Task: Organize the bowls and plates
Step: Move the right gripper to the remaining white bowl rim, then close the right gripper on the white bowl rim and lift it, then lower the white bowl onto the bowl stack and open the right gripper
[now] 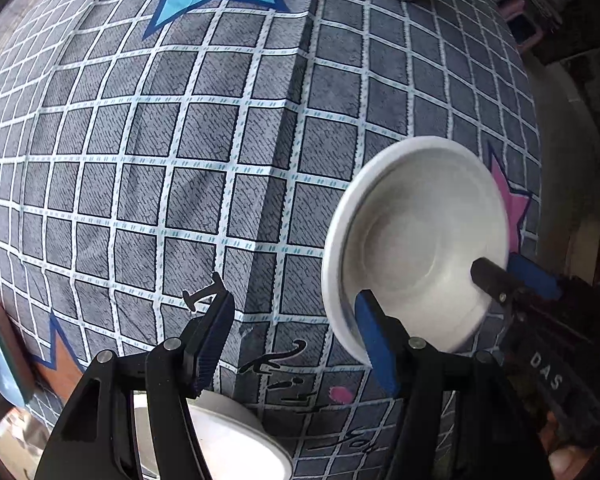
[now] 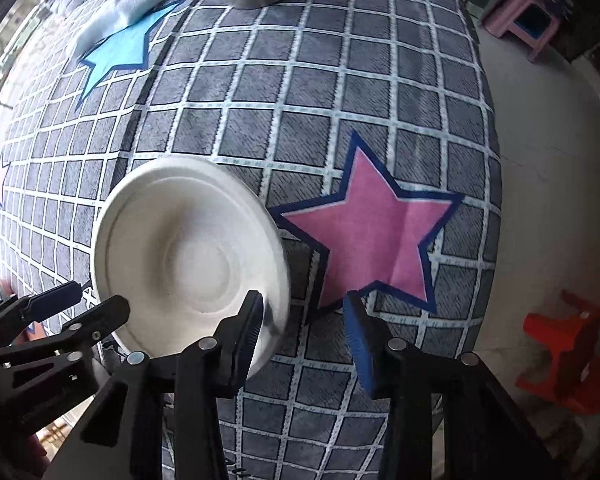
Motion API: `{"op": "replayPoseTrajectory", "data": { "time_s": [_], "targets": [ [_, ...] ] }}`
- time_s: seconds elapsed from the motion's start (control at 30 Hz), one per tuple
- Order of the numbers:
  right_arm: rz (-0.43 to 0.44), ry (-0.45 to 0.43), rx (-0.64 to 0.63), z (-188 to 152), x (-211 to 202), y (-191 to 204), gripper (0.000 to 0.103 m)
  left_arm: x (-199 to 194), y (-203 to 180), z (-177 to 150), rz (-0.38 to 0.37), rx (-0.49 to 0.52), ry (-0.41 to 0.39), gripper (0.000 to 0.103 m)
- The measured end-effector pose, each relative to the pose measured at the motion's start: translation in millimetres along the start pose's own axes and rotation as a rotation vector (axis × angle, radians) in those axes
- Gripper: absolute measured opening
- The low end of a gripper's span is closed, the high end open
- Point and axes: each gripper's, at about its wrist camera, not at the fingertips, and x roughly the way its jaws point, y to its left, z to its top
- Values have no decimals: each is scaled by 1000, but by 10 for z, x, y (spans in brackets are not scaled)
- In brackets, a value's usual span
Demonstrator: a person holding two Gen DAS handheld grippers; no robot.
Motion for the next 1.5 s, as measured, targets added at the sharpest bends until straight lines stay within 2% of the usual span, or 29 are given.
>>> {"op": "replayPoseTrajectory", "data": {
  "time_s": [0.07,0.13,0.17,0.2,0.27,0.37,0.6,0.77,0.97,1.17,1.37,1.5],
  "targets": [
    [-10,1,-17,11,26,46,44,77,37,41,-23,-44,5,67],
    [-17,6,-38,60,59,86,42,178,112,69,-49,-63,10,60],
    [-4,8,-51,77,73,107,25,190,165,52,-64,-60,16,48],
    [11,14,-63,73,92,128,16,235,183,73,-85,-53,26,34],
    [37,19,-72,61,130,196,15,264,112,95,-89,-18,27,19],
    [48,1,-86,-11,101,303,15,211,24,73,-53,24,6,19],
    [75,-9,-53,-154,-35,249,15,-25,-4,26,5,78,-7,20],
    [79,-10,-29,-406,-182,259,15,-150,-57,-168,28,118,-4,20],
    [96,9,27,-716,-250,149,15,-271,-223,-611,47,175,0,21],
    [116,17,63,-1197,-447,92,15,-485,-460,-1301,62,252,-15,21],
    [139,10,70,-1667,-638,233,15,-634,-337,-1702,75,300,-18,21],
    [164,22,81,-1910,-750,379,15,-708,-40,-1820,24,280,-5,21]
  ]
}}
